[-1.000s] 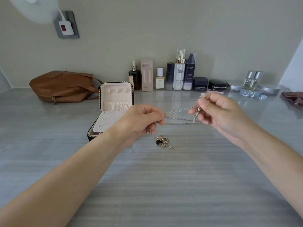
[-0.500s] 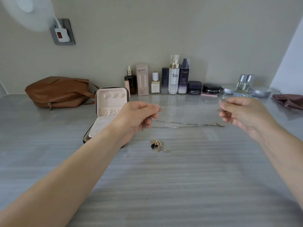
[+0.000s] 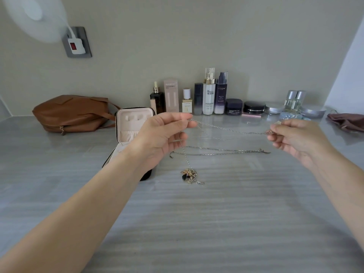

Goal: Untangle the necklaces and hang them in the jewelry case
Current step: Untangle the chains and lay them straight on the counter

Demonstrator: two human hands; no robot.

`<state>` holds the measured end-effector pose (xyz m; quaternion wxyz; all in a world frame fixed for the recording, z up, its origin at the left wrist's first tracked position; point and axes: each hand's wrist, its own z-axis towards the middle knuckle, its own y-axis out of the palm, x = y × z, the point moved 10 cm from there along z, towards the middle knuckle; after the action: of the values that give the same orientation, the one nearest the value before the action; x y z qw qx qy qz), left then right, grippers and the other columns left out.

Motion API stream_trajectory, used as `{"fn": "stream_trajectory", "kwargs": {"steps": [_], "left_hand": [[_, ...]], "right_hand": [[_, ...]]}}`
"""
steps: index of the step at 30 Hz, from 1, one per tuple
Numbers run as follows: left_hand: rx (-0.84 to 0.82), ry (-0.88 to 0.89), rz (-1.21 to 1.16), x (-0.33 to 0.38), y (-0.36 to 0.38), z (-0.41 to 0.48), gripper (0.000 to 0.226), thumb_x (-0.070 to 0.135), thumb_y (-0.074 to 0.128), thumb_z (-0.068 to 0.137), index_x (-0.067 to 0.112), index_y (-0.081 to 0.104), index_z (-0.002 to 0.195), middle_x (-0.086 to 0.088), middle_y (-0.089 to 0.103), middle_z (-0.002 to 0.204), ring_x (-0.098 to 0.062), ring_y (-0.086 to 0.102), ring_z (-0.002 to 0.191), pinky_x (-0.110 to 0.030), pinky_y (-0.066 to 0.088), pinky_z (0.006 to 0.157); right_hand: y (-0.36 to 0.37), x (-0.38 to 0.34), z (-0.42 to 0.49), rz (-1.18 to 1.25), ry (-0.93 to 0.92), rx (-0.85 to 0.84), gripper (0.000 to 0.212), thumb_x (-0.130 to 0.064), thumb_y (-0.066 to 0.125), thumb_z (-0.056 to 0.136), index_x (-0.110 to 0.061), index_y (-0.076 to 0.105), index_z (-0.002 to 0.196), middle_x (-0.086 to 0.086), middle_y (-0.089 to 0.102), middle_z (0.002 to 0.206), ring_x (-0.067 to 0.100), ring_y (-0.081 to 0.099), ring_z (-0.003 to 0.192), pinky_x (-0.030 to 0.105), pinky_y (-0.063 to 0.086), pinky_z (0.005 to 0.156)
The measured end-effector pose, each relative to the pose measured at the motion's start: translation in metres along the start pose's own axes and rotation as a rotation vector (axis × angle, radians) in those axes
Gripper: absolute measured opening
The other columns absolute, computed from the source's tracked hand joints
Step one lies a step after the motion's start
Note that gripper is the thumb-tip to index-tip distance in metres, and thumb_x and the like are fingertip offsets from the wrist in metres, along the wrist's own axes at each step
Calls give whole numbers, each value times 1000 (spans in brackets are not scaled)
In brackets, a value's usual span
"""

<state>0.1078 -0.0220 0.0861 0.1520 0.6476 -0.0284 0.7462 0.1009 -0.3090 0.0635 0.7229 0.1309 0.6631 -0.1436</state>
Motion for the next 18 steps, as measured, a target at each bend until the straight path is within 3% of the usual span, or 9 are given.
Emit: {"fn": "stream_trajectory", "kwargs": {"steps": [4,8,10,12,13,15,18], "left_hand": [[30,56,25,4,-6,3,15,2,55,86,12,66,88,3,73,71,-5,59,53,-19,53,64],[112,106,331,-1,-20,8,18,-5,58,83,10,67,81,7,70,59,-3,65,58,-18,56,70],[109,66,490,-14,-23,9,12,-5,59,82,4,67,84,7,68,56,1,63,52,-15,55,63],[101,25,720,-28,-23,9,10,1,62,81,8,68,83,3,66,61,5,56,45,-9,44,50],[100,27,833,-31,-22,8,10,4,63,81,13,68,82,1,66,65,4,56,49,-10,43,51],[97,57,1000,-33,-19,8,11,10,63,80,18,70,82,2,66,71,-7,61,66,-19,48,66],[78,77,1181,-35,-13,6,13,14,61,81,19,71,86,4,67,80,-13,60,79,-27,50,78]], "right_hand": [[-3,3,1,0,17,4,14,-2,57,86,-11,55,76,10,60,72,0,59,39,11,46,40],[-7,9,4,-77,40,0,15,0,56,86,-12,55,76,7,63,62,0,58,37,11,46,37],[-8,17,7,-235,65,-15,14,2,57,85,-8,55,76,9,61,66,-1,56,34,11,44,35],[-8,27,10,-421,94,-35,13,3,59,83,-6,56,74,10,61,67,-1,55,32,11,42,33],[-8,32,11,-493,101,-39,15,2,60,82,-7,56,70,10,61,65,-1,54,31,11,42,32],[-11,37,13,-581,102,-30,19,2,61,81,-8,56,65,9,61,61,3,54,34,11,41,32],[-13,38,16,-612,96,-13,20,0,64,80,-10,57,64,7,59,59,12,52,49,10,40,31]]}}
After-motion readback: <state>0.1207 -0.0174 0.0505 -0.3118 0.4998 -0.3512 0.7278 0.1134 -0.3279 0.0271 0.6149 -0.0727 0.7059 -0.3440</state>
